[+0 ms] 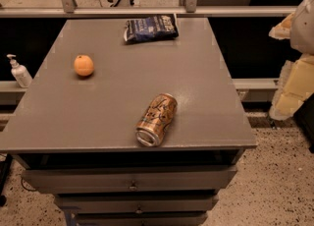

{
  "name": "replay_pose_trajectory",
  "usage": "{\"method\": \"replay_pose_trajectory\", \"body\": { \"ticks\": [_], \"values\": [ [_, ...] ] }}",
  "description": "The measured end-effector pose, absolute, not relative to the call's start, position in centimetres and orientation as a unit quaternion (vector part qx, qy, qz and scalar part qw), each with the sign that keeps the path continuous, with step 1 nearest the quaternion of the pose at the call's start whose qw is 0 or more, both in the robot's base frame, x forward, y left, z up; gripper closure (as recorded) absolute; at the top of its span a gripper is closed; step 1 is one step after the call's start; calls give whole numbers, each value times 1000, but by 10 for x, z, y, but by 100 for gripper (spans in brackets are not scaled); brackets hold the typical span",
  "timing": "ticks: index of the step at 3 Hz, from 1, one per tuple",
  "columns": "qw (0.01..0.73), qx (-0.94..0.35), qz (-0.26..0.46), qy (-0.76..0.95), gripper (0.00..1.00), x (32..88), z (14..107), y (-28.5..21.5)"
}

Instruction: Move blue chip bag near orange

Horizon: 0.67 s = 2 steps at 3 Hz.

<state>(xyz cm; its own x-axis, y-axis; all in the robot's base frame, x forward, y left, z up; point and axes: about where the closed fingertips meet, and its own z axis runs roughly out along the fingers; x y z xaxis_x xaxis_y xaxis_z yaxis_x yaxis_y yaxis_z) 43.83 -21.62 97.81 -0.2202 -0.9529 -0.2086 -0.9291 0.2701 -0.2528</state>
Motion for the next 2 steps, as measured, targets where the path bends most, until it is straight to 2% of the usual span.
{"method": "replay_pose_trajectory", "body": {
  "ticks": [2],
  "values": [
    [170,-602,-44,779,0,448,974,-212]
  ]
}}
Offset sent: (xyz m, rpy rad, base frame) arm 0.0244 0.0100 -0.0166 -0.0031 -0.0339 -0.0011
